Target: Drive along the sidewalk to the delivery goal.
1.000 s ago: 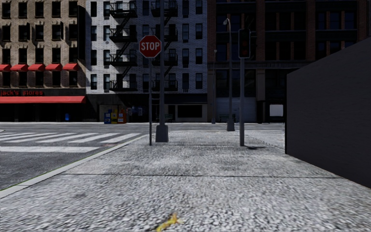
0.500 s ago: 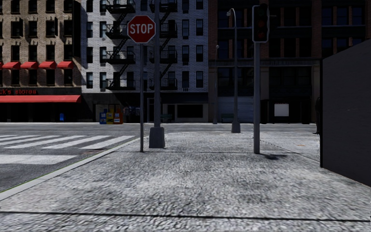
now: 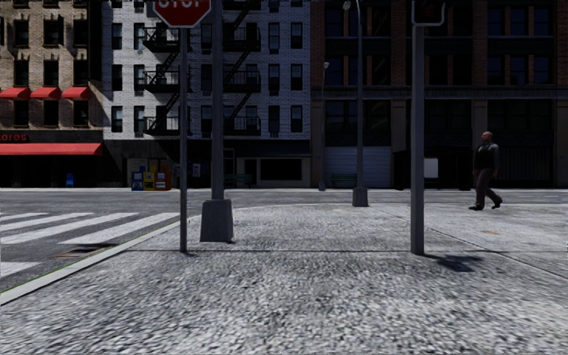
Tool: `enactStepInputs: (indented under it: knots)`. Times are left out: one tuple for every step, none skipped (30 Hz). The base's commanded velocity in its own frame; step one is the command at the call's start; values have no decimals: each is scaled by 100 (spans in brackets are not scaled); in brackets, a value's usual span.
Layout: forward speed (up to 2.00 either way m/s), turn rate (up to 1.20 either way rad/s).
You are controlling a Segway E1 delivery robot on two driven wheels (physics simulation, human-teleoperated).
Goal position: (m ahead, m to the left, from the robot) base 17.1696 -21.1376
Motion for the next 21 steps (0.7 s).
enactStepInputs:
  knots:
    - [200, -1]
    - [200, 0]
    - [200, 0]
    - [200, 0]
    - [200, 0]
    - [200, 0]
    - [200, 0]
    - [200, 0]
    - [200, 0]
    - [200, 0]
    - [200, 0]
    - [200, 0]
    - [200, 0]
    - [200, 0]
    - [200, 0]
    - [200, 0]
    - [200, 0]
    - [200, 0]
    - [200, 0]
    - [200, 0]
    - [200, 0]
